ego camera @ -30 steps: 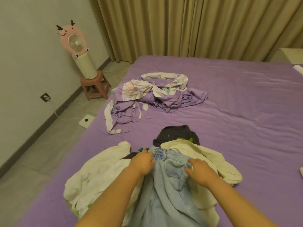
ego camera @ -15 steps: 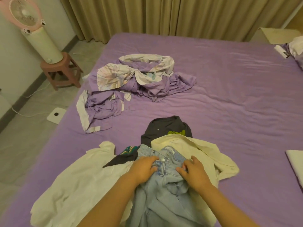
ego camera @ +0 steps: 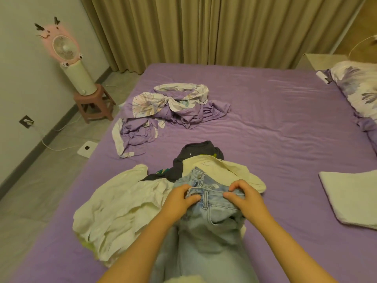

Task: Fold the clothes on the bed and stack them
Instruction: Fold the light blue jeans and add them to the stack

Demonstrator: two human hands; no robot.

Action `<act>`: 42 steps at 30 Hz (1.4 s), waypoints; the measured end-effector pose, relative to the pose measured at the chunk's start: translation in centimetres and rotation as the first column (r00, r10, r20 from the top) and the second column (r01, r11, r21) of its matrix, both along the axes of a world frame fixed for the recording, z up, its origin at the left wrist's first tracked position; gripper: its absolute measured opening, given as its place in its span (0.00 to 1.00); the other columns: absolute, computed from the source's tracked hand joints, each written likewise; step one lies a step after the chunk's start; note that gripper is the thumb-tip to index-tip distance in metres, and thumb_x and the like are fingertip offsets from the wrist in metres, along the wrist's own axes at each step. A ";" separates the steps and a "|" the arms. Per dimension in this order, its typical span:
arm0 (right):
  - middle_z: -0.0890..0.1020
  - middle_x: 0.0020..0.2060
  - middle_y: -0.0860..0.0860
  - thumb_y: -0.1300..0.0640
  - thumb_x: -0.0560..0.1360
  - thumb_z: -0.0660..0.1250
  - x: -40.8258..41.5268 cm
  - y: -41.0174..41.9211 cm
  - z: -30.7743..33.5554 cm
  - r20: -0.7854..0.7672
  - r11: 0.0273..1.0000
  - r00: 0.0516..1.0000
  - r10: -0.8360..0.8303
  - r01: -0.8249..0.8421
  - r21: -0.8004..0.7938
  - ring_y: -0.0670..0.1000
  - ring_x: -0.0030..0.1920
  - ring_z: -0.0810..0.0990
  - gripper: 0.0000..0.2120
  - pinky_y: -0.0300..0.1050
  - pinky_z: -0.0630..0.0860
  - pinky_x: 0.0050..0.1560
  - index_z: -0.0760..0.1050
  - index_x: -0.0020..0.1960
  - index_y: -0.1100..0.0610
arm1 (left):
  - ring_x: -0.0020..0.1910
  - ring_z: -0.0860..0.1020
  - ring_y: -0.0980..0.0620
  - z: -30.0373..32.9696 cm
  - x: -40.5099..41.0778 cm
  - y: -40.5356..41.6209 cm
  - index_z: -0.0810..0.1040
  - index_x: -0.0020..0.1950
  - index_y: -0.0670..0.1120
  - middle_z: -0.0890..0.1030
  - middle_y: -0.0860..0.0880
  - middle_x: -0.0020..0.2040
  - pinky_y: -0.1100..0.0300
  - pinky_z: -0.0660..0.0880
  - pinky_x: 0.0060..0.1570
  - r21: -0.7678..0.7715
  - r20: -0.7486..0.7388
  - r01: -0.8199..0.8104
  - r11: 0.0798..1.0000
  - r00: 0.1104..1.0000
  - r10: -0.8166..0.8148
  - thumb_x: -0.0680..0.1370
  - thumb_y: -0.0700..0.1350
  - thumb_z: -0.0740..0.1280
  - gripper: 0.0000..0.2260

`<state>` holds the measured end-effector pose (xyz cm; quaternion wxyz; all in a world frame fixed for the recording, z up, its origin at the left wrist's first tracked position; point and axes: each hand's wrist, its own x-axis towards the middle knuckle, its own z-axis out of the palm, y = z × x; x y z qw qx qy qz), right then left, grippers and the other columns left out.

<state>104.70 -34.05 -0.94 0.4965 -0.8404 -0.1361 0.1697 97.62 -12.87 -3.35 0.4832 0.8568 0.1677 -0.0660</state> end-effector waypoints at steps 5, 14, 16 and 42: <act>0.77 0.52 0.40 0.57 0.73 0.71 -3.2 -5.7 5.5 0.110 0.989 0.985 0.131 -0.122 -0.087 0.42 0.53 0.73 0.13 0.28 0.66 0.47 0.73 0.54 0.45 | 0.40 0.74 0.54 4.6 -3.6 -5.6 0.65 0.69 0.55 0.76 0.50 0.43 0.61 0.71 0.41 0.014 -0.009 0.080 0.997 0.997 -0.080 0.75 0.51 0.70 0.25; 0.82 0.47 0.40 0.56 0.71 0.73 -7.8 -11.9 15.1 0.189 0.983 0.967 0.169 -0.179 0.040 0.37 0.49 0.78 0.12 0.32 0.75 0.47 0.79 0.50 0.42 | 0.56 0.75 0.50 12.1 -7.6 -11.5 0.68 0.71 0.55 0.74 0.50 0.60 0.52 0.79 0.51 -0.001 -0.015 0.216 0.976 0.976 -0.216 0.74 0.55 0.70 0.26; 0.83 0.46 0.42 0.58 0.71 0.73 -9.5 -12.7 17.3 0.199 0.975 0.961 0.194 -0.212 0.071 0.37 0.48 0.79 0.11 0.31 0.75 0.47 0.80 0.51 0.46 | 0.54 0.77 0.50 13.5 -8.2 -12.0 0.69 0.70 0.54 0.75 0.49 0.61 0.56 0.79 0.50 0.014 -0.012 0.280 0.960 0.960 -0.280 0.75 0.53 0.70 0.25; 0.84 0.39 0.49 0.63 0.65 0.70 -28.1 -24.7 34.9 0.368 0.919 0.906 -0.210 0.054 0.391 0.46 0.41 0.82 0.10 0.38 0.79 0.42 0.84 0.41 0.50 | 0.53 0.82 0.44 14.6 -17.5 -25.5 0.84 0.54 0.44 0.82 0.41 0.55 0.47 0.73 0.63 -0.736 -0.328 0.174 0.654 0.754 -0.569 0.77 0.66 0.57 0.29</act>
